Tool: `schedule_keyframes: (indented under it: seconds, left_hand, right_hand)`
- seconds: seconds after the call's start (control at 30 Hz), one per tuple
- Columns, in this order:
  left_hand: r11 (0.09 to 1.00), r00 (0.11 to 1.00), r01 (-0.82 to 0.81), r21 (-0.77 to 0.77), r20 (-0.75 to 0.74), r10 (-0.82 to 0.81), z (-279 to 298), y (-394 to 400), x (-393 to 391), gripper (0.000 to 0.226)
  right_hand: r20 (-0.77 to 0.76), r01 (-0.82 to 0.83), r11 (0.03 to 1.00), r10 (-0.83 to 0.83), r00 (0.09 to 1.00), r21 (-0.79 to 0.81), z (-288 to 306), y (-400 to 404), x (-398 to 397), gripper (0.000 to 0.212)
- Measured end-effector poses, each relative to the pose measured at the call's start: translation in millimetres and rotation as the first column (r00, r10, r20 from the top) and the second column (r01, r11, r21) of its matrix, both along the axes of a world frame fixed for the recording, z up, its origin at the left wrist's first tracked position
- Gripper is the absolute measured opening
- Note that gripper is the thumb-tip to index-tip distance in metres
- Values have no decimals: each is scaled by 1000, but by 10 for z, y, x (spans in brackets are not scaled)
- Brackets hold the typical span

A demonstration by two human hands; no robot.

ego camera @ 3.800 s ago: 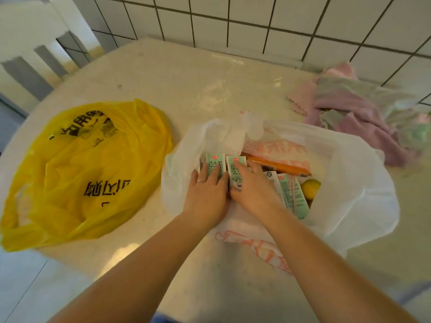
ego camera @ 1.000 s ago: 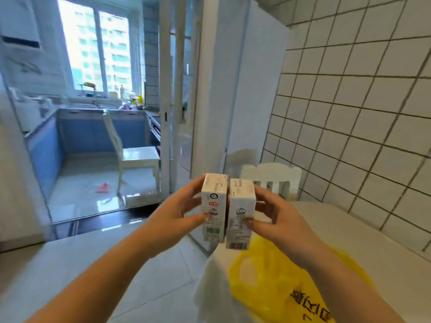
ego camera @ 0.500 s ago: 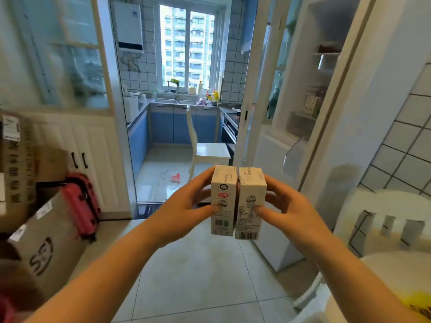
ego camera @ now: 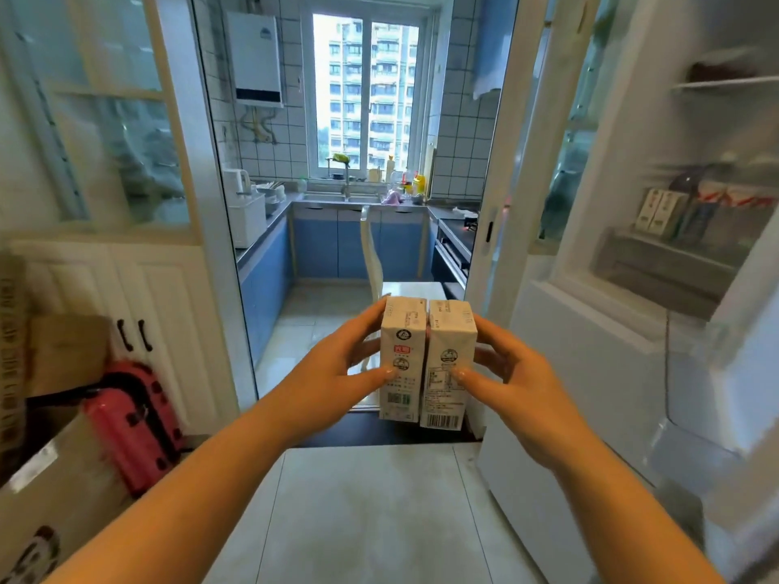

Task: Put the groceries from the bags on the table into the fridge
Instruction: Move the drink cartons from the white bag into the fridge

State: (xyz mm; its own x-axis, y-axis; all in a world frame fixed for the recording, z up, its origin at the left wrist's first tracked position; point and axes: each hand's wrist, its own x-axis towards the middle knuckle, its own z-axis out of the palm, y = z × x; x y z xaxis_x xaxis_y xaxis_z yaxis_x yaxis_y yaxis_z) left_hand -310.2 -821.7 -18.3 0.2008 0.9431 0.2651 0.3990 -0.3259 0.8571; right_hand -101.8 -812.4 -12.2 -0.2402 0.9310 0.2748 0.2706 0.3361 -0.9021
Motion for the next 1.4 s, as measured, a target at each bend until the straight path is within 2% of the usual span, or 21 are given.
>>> schedule_keyframes:
  seconds: [0.27, 0.47, 0.63, 0.77, 0.93, 1.03, 1.17, 1.4]
  left_hand:
    - [996, 996, 90, -9, 24, -90, -33, 1589, -3, 70]
    - [945, 944, 325, 25, 46, -326, 45, 3047, 192, 71]
    - [864, 864, 499, 63, 40, -502, 171, 4000, 628, 66]
    - [804, 797, 592, 62, 103, -595, 143, 4587, 1143, 51]
    - [733, 718, 676, 71, 161, -677, 92, 5224, 1951, 49]
    - [697, 678, 710, 99, 172, -715, 119, 5583, 2507, 44]
    - [699, 671, 698, 158, 198, -715, 241, 6088, 3405, 46]
    - [717, 693, 649, 254, 189, -695, 444, 6904, 4773, 45]
  right_hand:
    - [1, 122, 992, -122, 993, -12, -82, 1406, -28, 58]
    - [-64, 302, 953, -300, 952, 25, -43, 2416, 118, 54]
    - [-149, 487, 872, -476, 867, 47, 67, 2996, 397, 55]
    - [-212, 608, 794, -592, 778, 16, 71, 3313, 741, 53]
    - [-238, 739, 673, -714, 658, 24, 82, 3774, 1324, 51]
    - [-279, 772, 634, -736, 617, 37, 112, 4138, 1764, 49]
    - [-358, 817, 574, -753, 552, 52, 177, 4695, 2518, 49]
    - [-380, 874, 476, -794, 474, 96, 456, 5554, 3711, 48]
